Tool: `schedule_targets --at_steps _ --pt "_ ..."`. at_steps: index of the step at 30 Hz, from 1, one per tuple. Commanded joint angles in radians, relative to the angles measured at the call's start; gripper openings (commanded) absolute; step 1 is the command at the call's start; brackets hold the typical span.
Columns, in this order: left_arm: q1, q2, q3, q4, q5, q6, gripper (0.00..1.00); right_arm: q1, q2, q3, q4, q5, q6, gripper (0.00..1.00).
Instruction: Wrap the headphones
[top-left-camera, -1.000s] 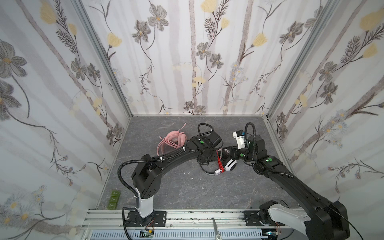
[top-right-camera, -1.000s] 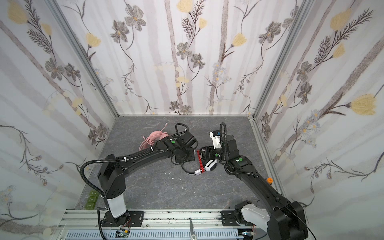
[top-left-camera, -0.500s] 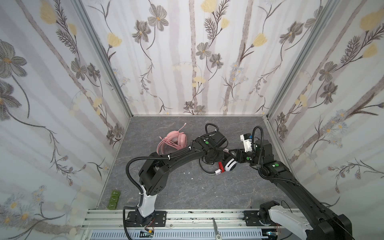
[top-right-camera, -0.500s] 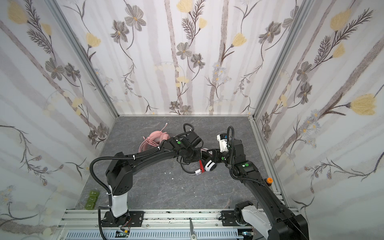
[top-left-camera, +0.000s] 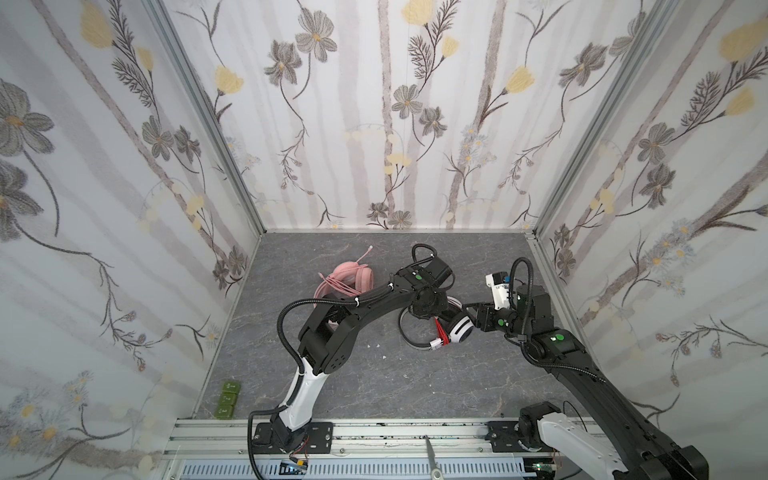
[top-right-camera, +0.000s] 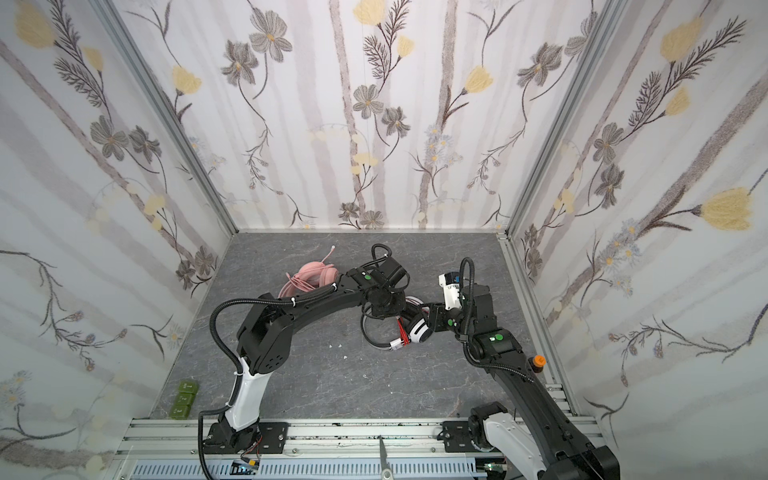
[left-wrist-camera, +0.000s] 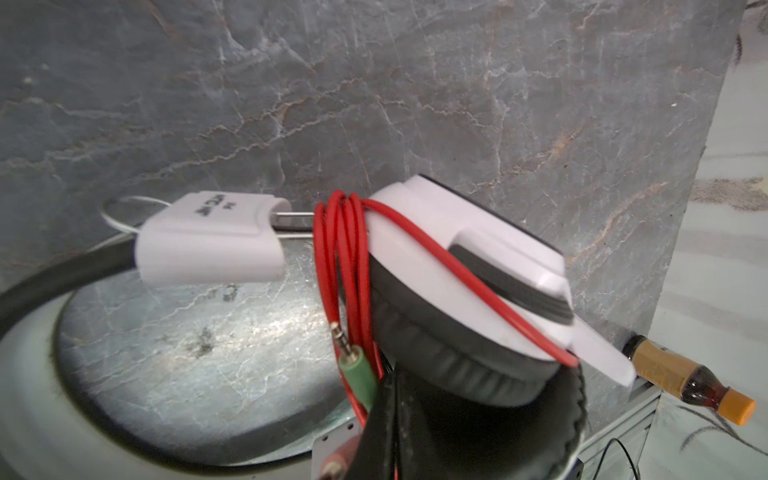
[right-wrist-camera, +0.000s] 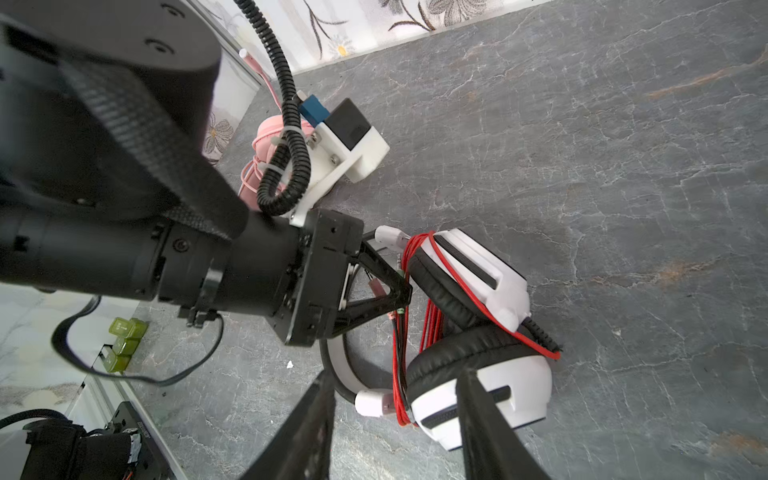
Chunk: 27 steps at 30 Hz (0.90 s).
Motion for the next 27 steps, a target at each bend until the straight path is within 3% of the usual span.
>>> schedule_targets --at_steps 1,18,27 --pt "0.009 0.018 0.010 0.007 0.000 0.013 0.00 -0.006 -0.009 -0.004 -0.010 -0.011 -0.020 0.48" --pt "0.025 -0.123 0.018 -0.018 -0.003 0.031 0.00 -0.015 0.004 0.008 -0.013 -0.021 -0.021 0.48" --pt "0.014 -0.116 -0.004 -0.035 0.046 0.035 0.00 -0.015 -0.003 -0.015 -0.006 -0.019 -0.017 0.49"
